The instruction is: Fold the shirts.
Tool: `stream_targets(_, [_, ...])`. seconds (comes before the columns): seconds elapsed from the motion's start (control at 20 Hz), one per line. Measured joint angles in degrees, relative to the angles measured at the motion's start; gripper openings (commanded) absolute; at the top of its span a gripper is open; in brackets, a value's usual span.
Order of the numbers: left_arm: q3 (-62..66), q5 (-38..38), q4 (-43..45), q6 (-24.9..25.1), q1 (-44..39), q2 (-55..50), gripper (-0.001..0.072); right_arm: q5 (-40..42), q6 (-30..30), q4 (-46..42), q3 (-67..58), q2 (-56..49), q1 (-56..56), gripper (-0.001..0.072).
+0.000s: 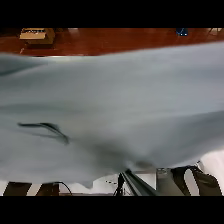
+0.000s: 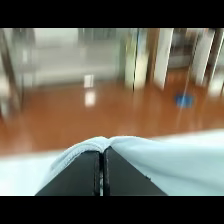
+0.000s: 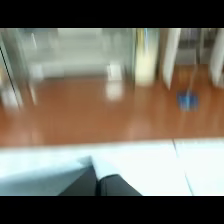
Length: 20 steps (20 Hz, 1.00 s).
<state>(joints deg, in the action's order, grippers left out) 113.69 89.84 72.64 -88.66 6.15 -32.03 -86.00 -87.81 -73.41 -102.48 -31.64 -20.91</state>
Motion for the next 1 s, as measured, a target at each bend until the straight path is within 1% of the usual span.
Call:
stream_targets(0.05, [-0.8,3.3,0.9,-0.1,0.1,-0.9,0.0015,-4.2,0.6,-1.0,0.0,-1.3,0.0,0.0022])
stream_targets(0.15, [-4.0,8.0,2.3,0.7,0.2,-3.2,0.0015,-9.9,1.4,-1.6,0.0,-4.9,0.0,0.0022])
stream_targets(0.2, [-6.3,9.2,2.6,1.1,0.2,-4.5,0.0016,-12.0,1.7,-1.1,0.0,-7.4,0.0,0.0023])
stream_targets(0.3, [-12.4,9.3,2.4,1.7,0.2,-7.8,0.0016,-15.0,2.3,0.2,0.0,-13.0,0.0,0.0022])
stream_targets(0.4, [-18.9,5.5,-0.1,2.6,0.2,-11.8,0.0016,-16.5,2.6,2.3,0.0,-19.8,0.0,0.0022])
stream_targets(0.5, [-24.4,-0.4,-3.1,3.8,0.2,-16.8,0.0017,-16.5,2.8,4.2,0.0,-27.5,0.0,0.0022])
stream_targets(0.65, [-28.8,-9.0,-6.4,5.6,0.2,-26.7,0.0017,-14.0,3.4,5.9,0.1,-38.5,0.0,0.0023])
stream_targets(0.8, [-30.5,-16.1,-8.1,7.1,-0.3,-37.0,0.0017,-8.8,3.9,7.8,0.0,-48.5,0.1,0.0023])
stream_targets(1.0, [-31.2,-26.0,-9.2,9.6,-2.0,-47.3,0.0017,1.9,5.0,11.1,0.0,-58.0,1.4,0.0023])
